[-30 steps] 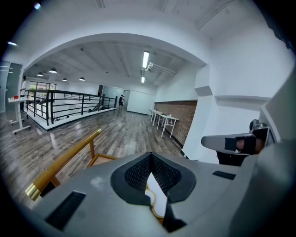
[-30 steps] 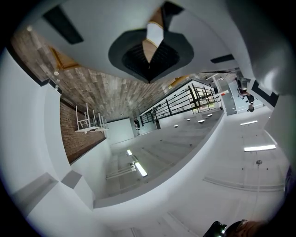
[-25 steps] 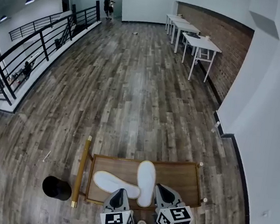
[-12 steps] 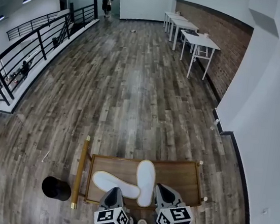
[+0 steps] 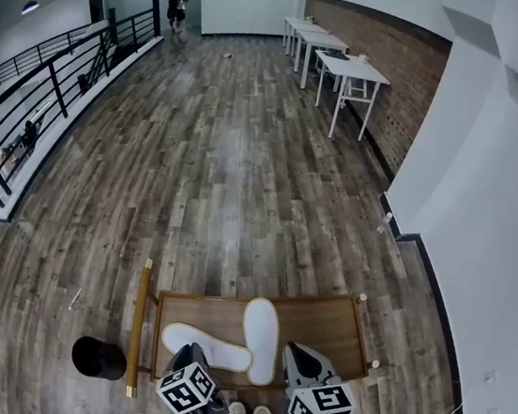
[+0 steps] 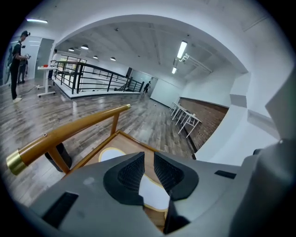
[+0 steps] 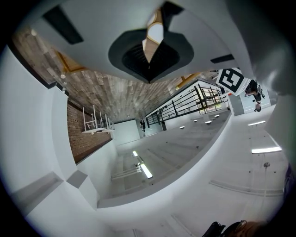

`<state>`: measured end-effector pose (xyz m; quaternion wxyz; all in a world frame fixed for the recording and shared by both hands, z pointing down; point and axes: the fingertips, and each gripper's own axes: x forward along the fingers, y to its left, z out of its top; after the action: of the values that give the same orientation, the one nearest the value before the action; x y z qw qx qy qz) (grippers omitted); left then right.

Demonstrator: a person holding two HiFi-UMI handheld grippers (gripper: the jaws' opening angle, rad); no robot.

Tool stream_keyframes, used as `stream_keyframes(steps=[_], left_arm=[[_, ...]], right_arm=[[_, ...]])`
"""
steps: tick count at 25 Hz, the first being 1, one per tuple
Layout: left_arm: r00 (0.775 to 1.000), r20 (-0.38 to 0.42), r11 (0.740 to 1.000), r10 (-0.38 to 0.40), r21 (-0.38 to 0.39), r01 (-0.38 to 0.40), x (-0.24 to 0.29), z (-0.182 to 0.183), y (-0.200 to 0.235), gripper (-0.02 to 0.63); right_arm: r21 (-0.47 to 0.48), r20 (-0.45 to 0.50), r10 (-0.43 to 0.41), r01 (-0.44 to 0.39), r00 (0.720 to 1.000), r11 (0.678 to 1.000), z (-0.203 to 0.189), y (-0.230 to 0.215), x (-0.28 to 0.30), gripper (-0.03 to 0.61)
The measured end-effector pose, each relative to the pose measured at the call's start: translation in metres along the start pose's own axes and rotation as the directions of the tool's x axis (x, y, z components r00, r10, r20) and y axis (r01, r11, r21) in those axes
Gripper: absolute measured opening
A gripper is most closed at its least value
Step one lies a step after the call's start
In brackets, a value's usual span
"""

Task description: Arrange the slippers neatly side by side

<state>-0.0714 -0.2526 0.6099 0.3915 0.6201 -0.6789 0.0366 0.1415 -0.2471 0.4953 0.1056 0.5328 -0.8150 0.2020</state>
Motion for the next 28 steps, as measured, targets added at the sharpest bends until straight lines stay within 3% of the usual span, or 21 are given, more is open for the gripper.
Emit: stream_keyframes(steps=[6,12,23,28], left_arm=[[0.989,-0.143,0.977,0.037,-0.203,-0.066,0.029,-0.016,0.025,0.091],[0.941,-0.333,0.898,0.068,-0.390,-0.203,0.061,-0.042,0.046,0.091],[0.889,-0.455,0.813,0.058,-0.495,-0.307,0.093,-0.064,0.053,0.092],[0.861,-0.506,0.808,0.048,-0.488,-0.331,0.102,-0.072,0.052,0.091]], right_arm=[[0.007,-0.007,-0.026,0.026,1.000,1.000,0.002,-0.008,0.005,-0.002],[0.007,-0.015,-0.045,0.045,0.999,0.999,0.004,-0.015,0.012,-0.002],[0.006,-0.038,-0.061,0.061,0.997,0.998,0.003,-0.024,0.022,-0.002],[0.005,-0.048,-0.069,0.069,0.996,0.998,0.002,-0.028,0.023,-0.002]])
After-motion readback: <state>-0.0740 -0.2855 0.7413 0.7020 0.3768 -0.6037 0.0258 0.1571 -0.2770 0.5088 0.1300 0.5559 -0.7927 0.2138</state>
